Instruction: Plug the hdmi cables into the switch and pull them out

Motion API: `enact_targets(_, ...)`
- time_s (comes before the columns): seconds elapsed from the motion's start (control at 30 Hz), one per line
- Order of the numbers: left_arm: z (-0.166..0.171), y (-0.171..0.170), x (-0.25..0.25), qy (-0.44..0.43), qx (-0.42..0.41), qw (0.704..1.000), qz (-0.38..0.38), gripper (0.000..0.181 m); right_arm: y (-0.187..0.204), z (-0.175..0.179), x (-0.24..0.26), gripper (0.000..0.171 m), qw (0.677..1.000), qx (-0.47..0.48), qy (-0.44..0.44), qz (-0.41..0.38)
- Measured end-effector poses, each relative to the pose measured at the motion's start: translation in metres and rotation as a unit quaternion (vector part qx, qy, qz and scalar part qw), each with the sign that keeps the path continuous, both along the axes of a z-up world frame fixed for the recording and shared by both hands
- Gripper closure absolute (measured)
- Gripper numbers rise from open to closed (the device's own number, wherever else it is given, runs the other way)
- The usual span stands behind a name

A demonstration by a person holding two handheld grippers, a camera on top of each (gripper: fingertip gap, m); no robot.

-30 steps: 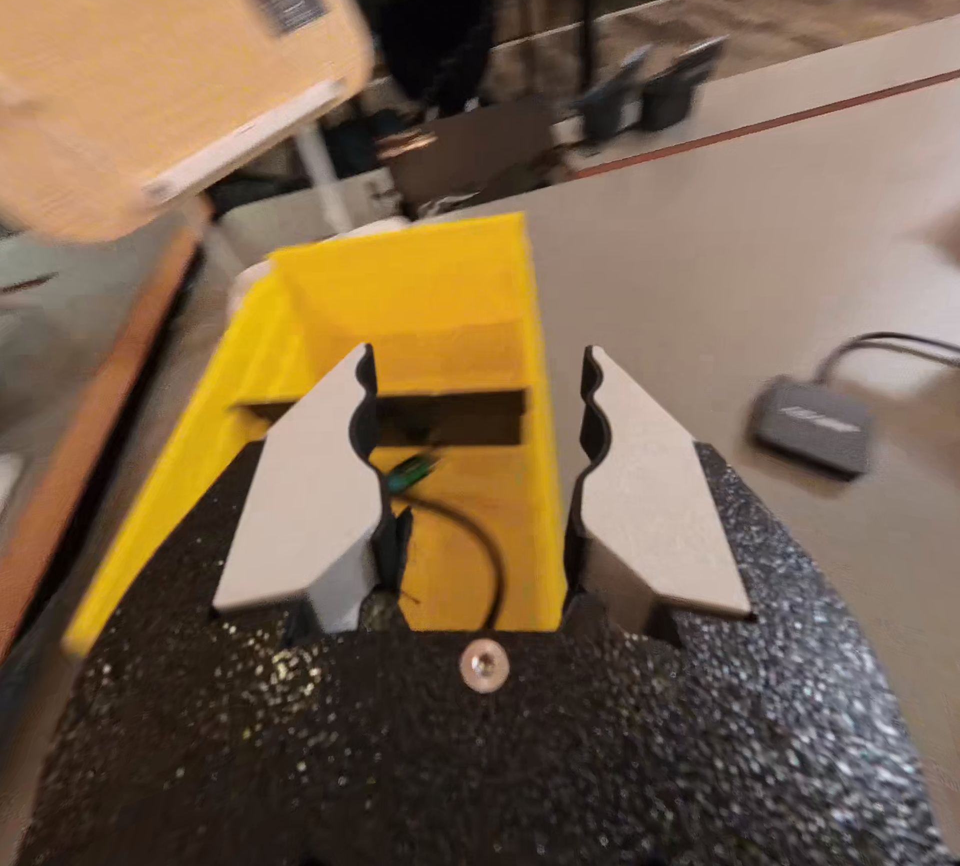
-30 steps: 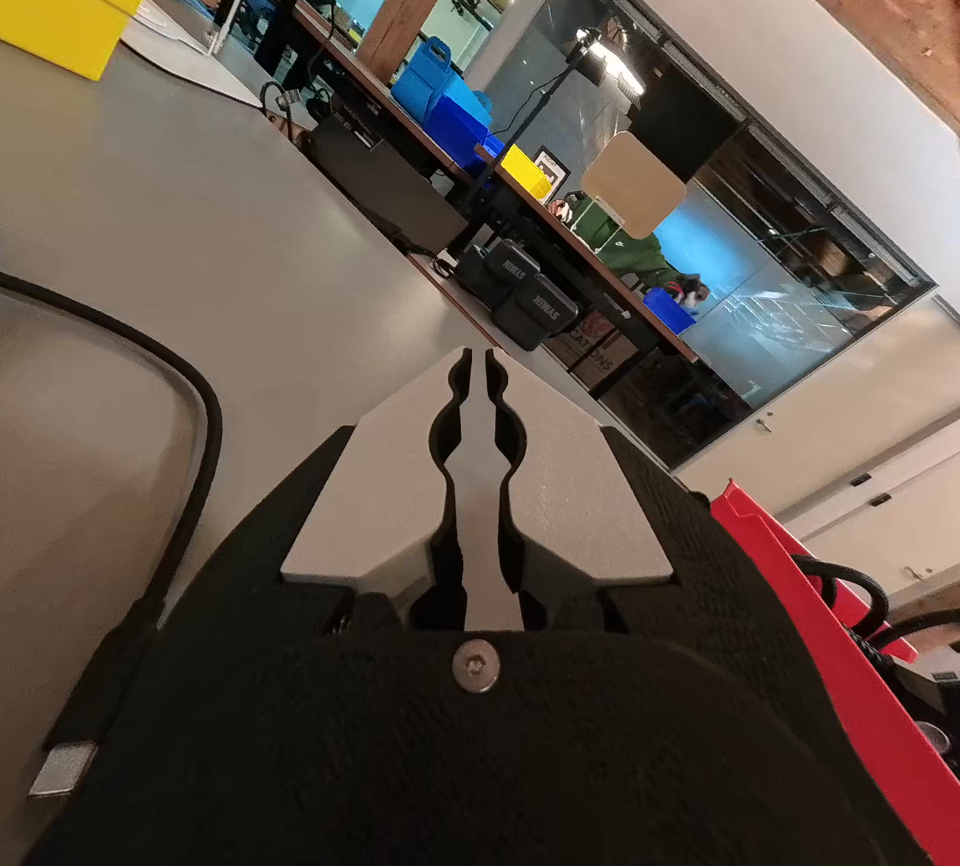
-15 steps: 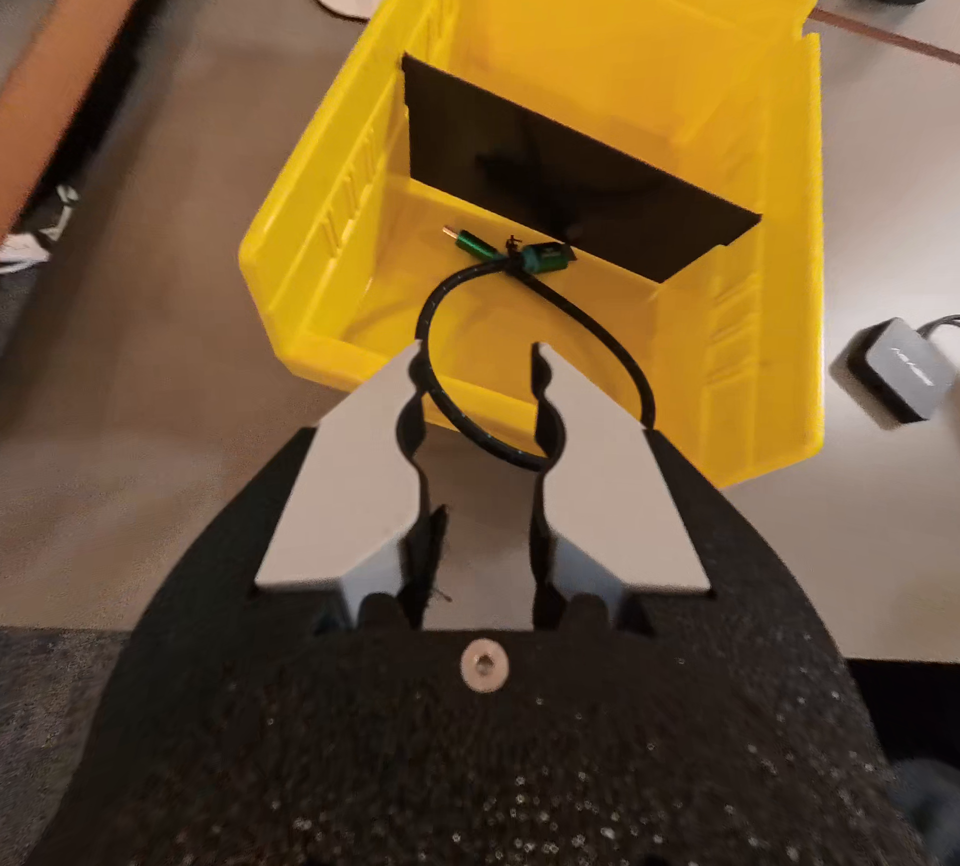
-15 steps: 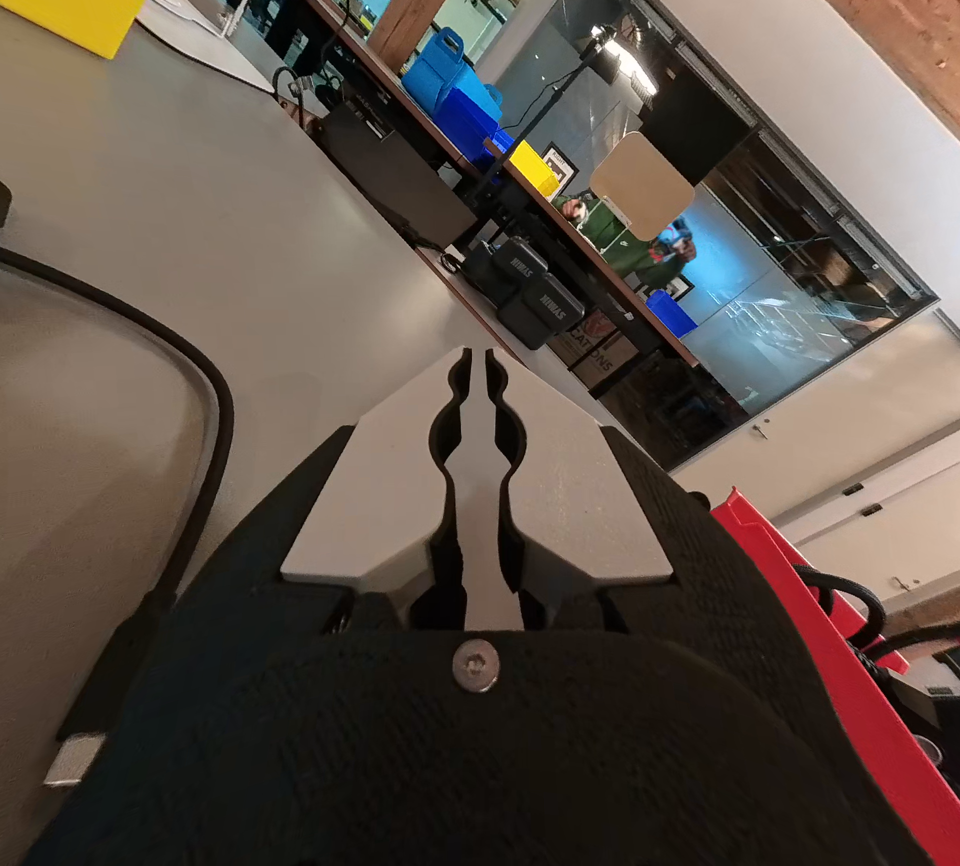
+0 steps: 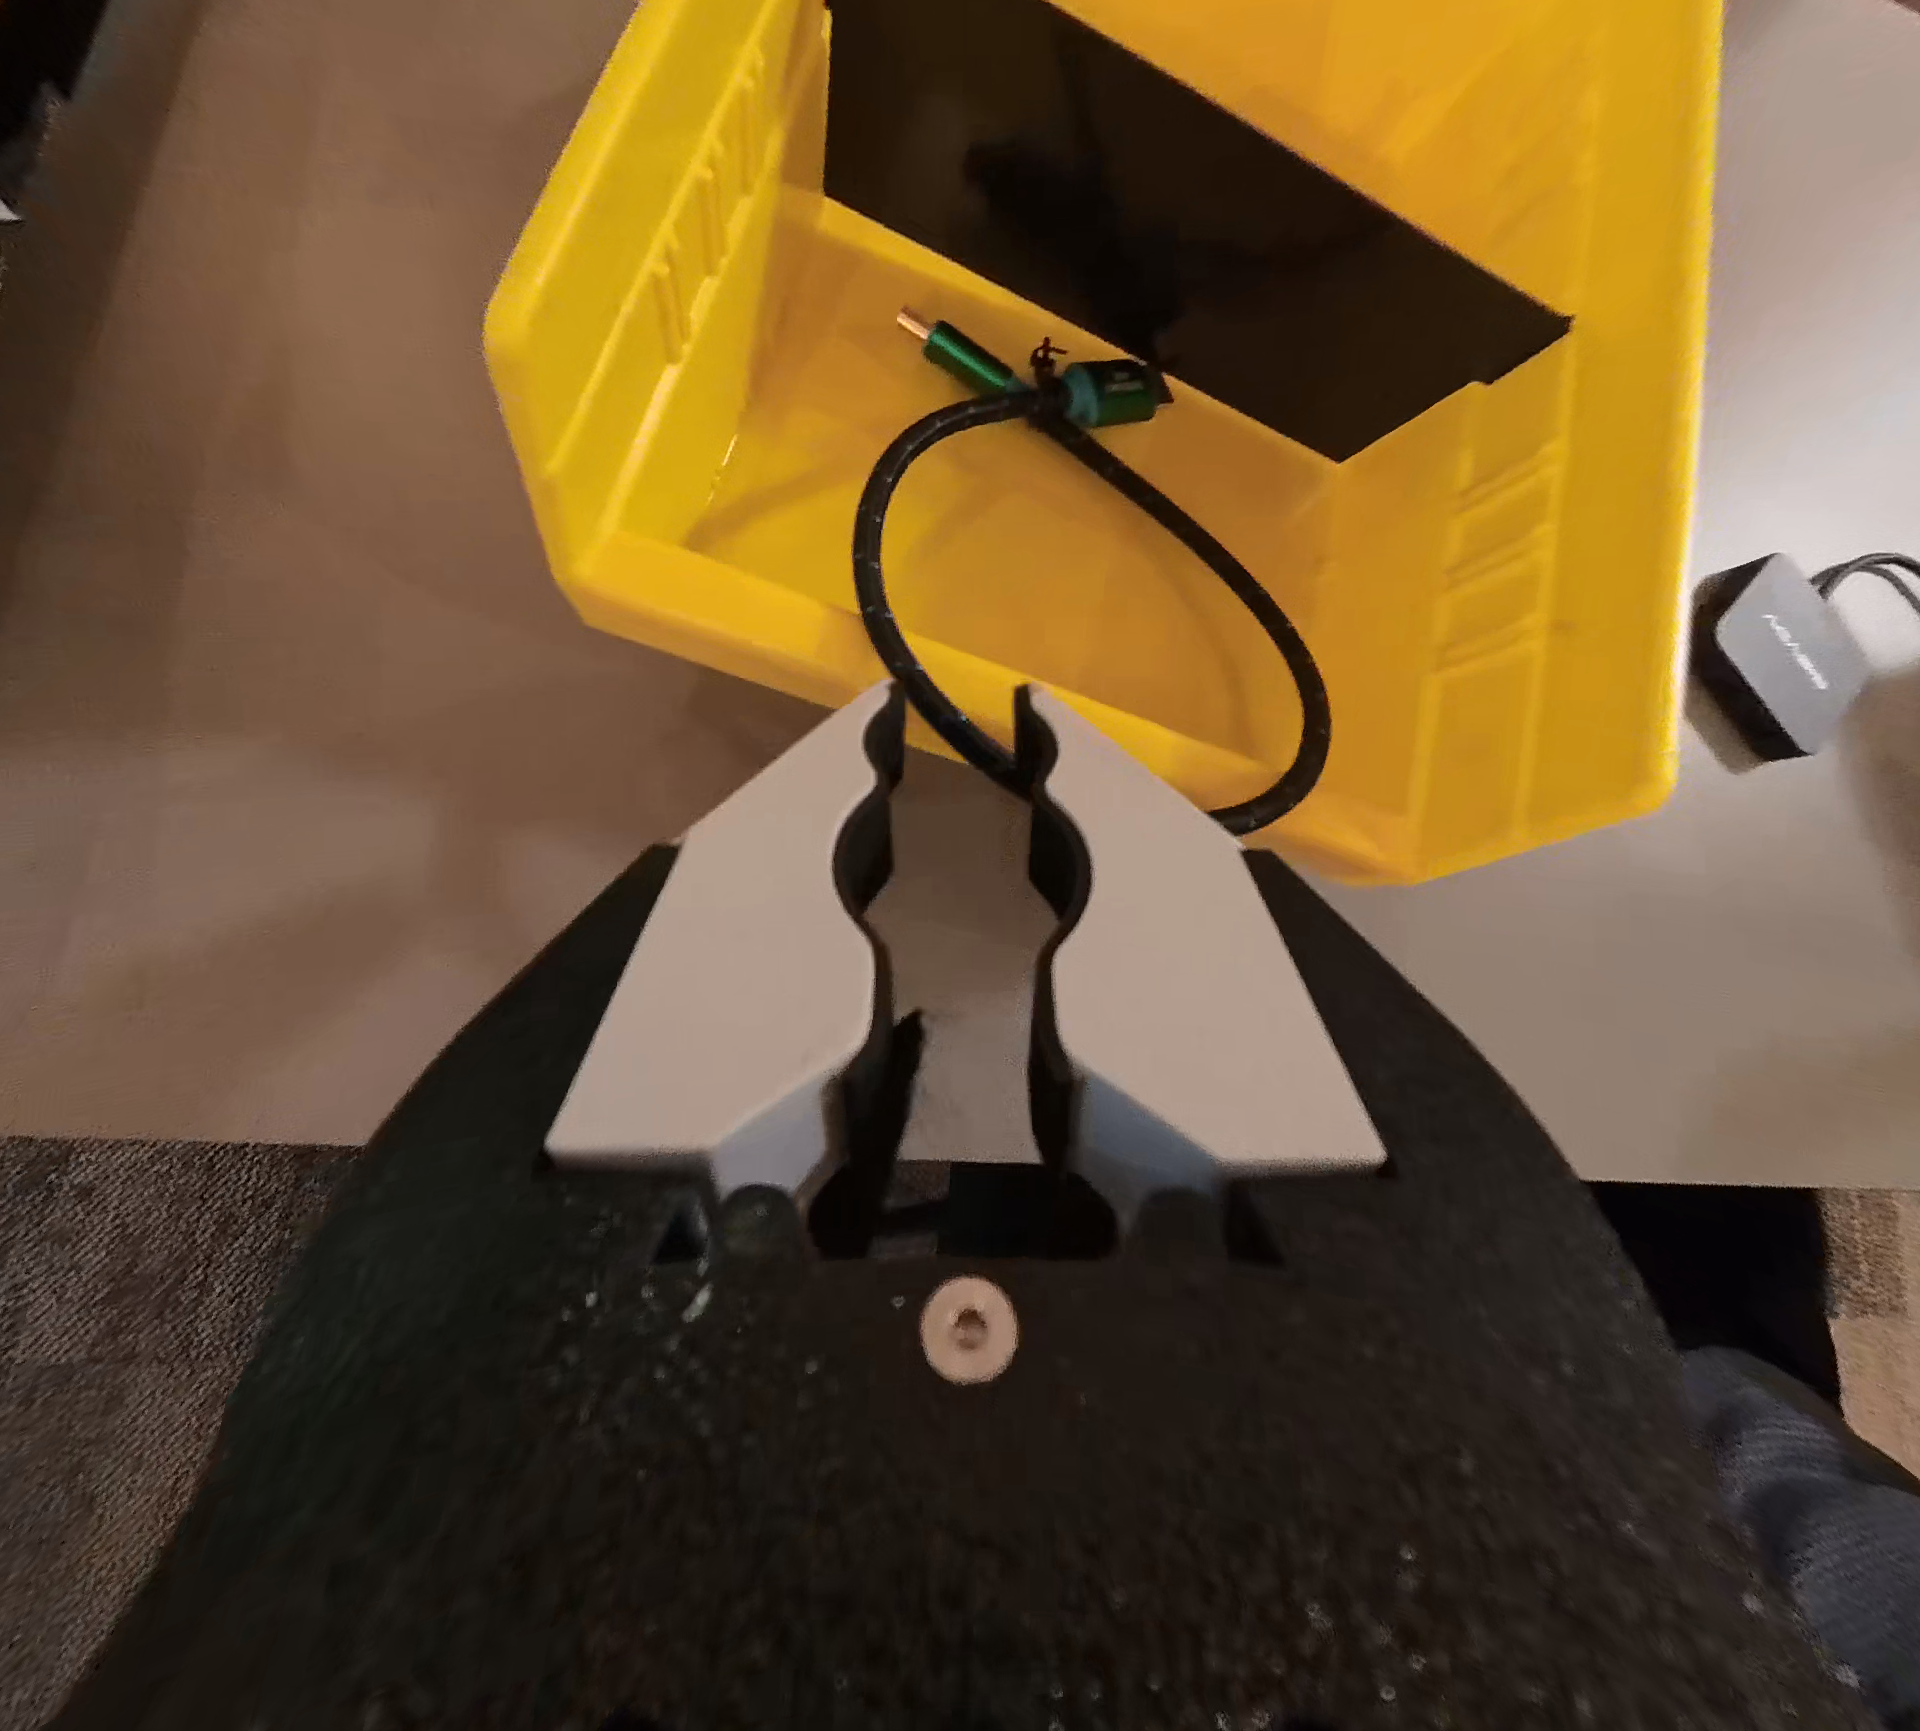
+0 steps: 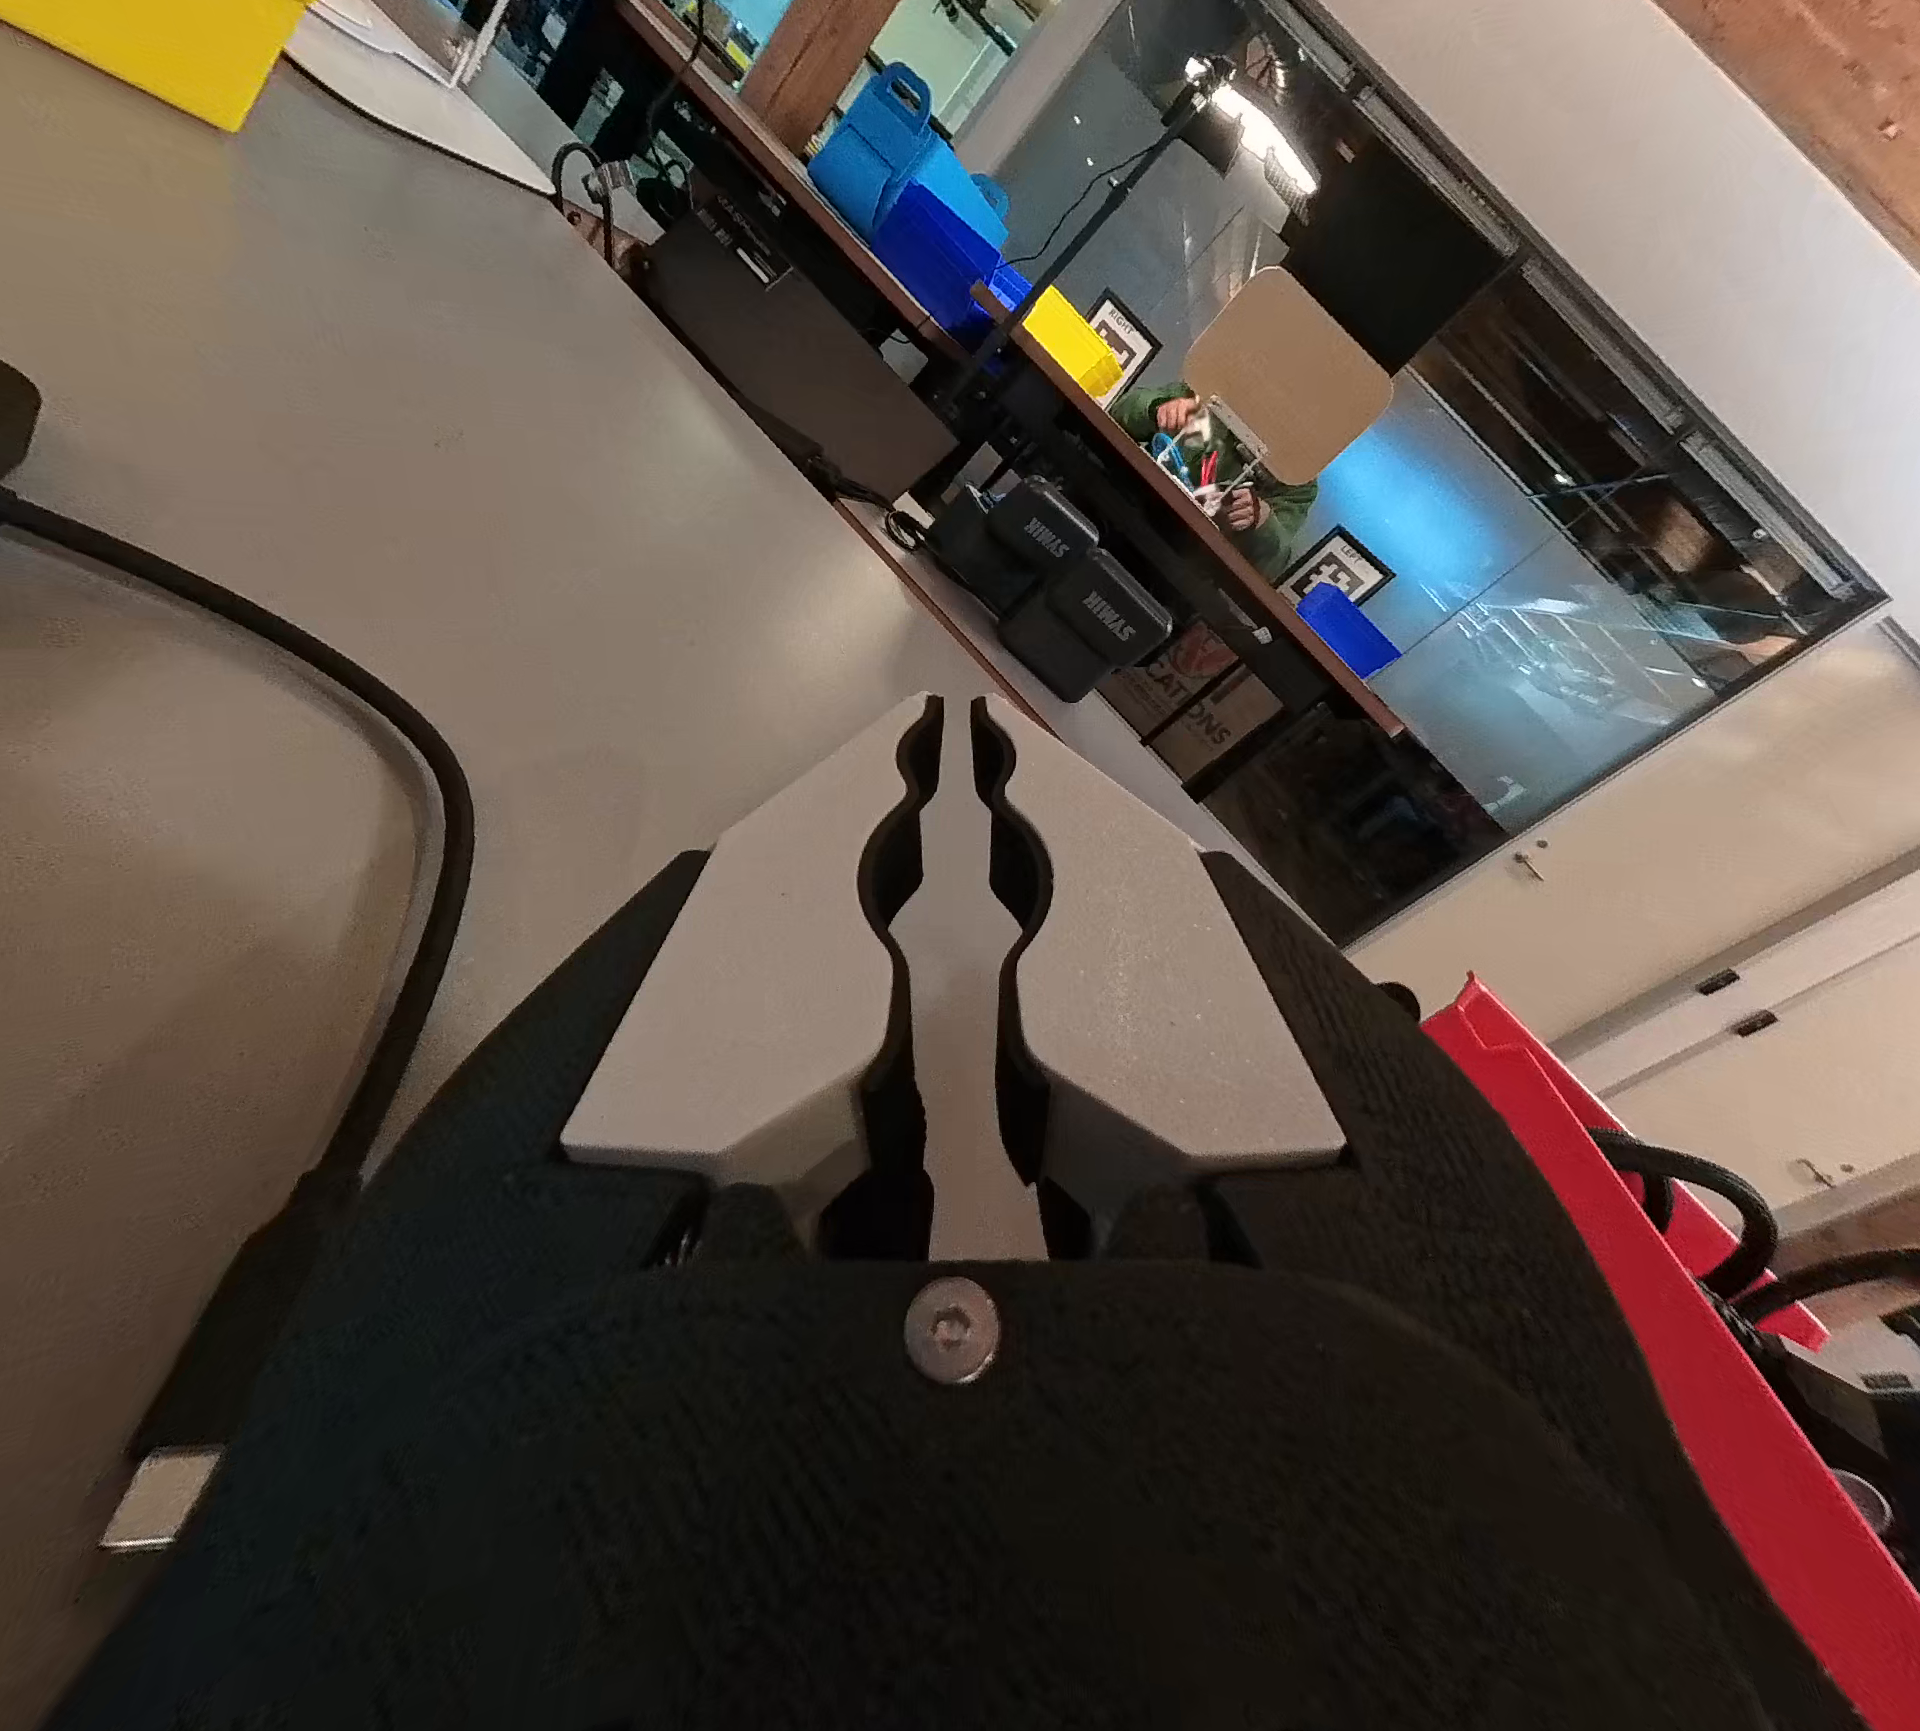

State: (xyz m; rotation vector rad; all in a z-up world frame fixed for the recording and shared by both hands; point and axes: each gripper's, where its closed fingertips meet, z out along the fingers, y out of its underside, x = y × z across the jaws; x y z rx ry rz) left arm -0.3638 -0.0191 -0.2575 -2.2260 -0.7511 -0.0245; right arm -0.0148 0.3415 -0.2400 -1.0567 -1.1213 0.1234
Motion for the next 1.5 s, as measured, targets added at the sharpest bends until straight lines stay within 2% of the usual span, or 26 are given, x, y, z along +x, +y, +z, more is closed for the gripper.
enact_targets(0.3,-0.011,0.001,0.006,-0.014,-0.023,0.999,-0.017,0.167,0.000,0.000,0.000,0.167,1.000,0.001,-0.002,0.000)
enact_targets(0.6,-0.014,0.007,0.010,-0.037,-0.006,0.999,-0.032,0.167,0.000,0.000,0.000,0.167,1.000,0.002,-0.005,0.001)
enact_targets(0.67,0.000,0.009,0.001,-0.003,0.020,1.000,-0.019,0.168,-0.001,0.000,0.000,0.167,1.000,0.002,-0.005,0.001)
enact_targets(0.8,0.055,0.018,0.000,0.073,0.123,0.989,-0.020,0.177,-0.001,-0.001,0.000,0.167,1.000,0.002,-0.007,0.002)
enact_targets(0.93,0.112,0.023,0.022,0.141,0.227,0.962,-0.053,0.178,-0.001,0.000,0.000,0.167,1.000,0.001,-0.004,0.003)
enact_targets(1.17,0.187,0.022,0.068,0.269,0.334,0.900,-0.082,0.178,-0.002,0.001,0.000,0.167,1.000,0.002,0.000,0.006)
enact_targets(1.3,0.197,0.043,0.115,0.231,0.375,0.883,-0.160,0.178,-0.003,0.002,-0.001,0.167,1.000,0.006,0.001,0.007)
enact_targets(1.5,0.166,0.115,0.214,0.079,0.393,0.852,-0.336,0.178,0.006,0.004,0.004,0.167,1.000,0.008,0.011,-0.020)
